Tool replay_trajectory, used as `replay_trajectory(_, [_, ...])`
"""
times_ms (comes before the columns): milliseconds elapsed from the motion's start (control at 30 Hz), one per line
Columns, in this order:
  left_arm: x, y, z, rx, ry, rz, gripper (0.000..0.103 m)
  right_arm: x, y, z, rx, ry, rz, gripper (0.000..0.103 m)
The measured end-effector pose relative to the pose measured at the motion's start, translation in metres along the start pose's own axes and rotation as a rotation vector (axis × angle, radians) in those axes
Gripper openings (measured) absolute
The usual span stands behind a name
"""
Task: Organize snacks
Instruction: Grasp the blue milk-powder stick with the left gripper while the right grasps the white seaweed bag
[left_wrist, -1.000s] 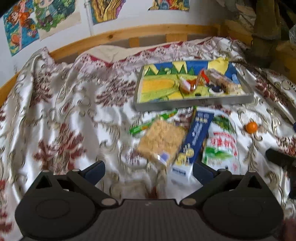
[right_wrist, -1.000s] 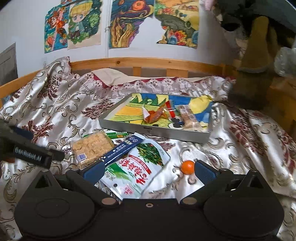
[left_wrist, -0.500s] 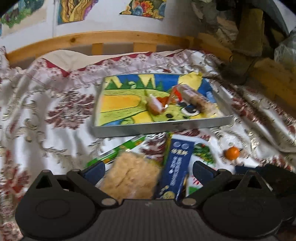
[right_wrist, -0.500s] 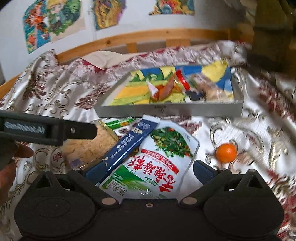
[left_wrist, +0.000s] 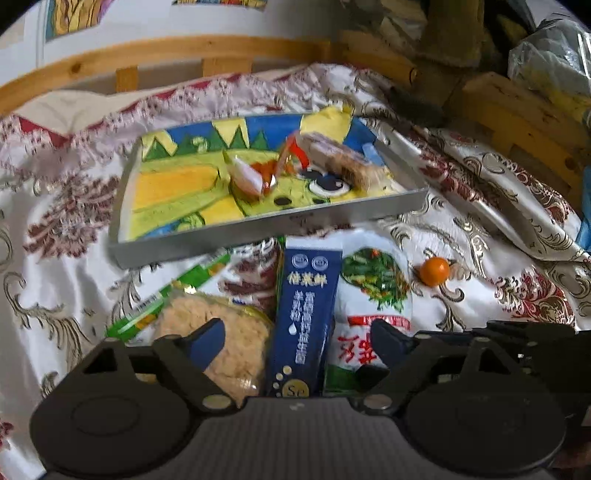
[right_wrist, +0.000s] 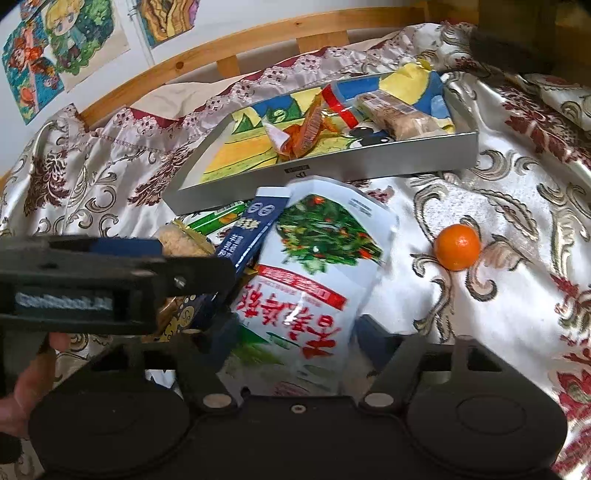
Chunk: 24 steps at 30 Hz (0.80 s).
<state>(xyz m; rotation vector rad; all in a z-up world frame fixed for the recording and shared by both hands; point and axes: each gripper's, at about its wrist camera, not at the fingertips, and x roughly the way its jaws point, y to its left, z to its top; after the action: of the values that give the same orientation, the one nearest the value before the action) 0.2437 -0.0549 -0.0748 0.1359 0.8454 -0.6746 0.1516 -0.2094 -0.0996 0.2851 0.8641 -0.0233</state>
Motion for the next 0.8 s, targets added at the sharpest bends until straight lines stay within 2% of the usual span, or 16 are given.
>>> replay_trajectory(100, [0.006,0.001,-0.001,-0.01,0.034,-0.001,0.076,-0.008,-0.003,-0.001,0.018,0.004,-0.013,0.052])
replay_trajectory(167, [0.007,-0.001,-0.002,-0.003,0.041,-0.015,0.074,-0.013,-0.006,-0.001,0.026,0.012,-0.015,0.046])
replay_trajectory(200, [0.007,-0.002,-0.002,0.002,0.049,-0.022,0.072,-0.015,-0.008,-0.001,0.034,0.018,-0.006,0.016])
replay_trajectory(233, [0.009,-0.003,-0.002,0.004,0.059,-0.026,0.07,-0.017,-0.008,-0.001,0.039,0.02,-0.008,0.011])
replay_trajectory(300, [0.012,-0.005,-0.002,0.003,0.076,-0.013,0.059,-0.015,-0.007,-0.002,0.019,0.026,-0.017,0.018])
replay_trajectory(433, [0.014,-0.002,-0.001,-0.028,0.095,-0.001,0.049,-0.014,-0.013,-0.003,0.068,0.03,-0.027,0.026])
replay_trajectory(467, [0.016,-0.001,0.0,-0.036,0.105,0.019,0.04,-0.014,-0.014,-0.002,0.072,0.029,-0.035,0.033])
replay_trajectory(633, [0.019,0.01,0.005,-0.116,0.141,0.02,0.038,-0.014,-0.021,-0.002,0.111,0.015,-0.026,0.055])
replay_trajectory(700, [0.018,0.012,0.007,-0.133,0.149,0.022,0.038,-0.013,-0.021,-0.002,0.135,0.012,0.014,0.077])
replay_trajectory(800, [0.02,0.015,0.008,-0.151,0.158,0.016,0.04,-0.013,-0.015,-0.002,0.128,0.002,0.044,0.083])
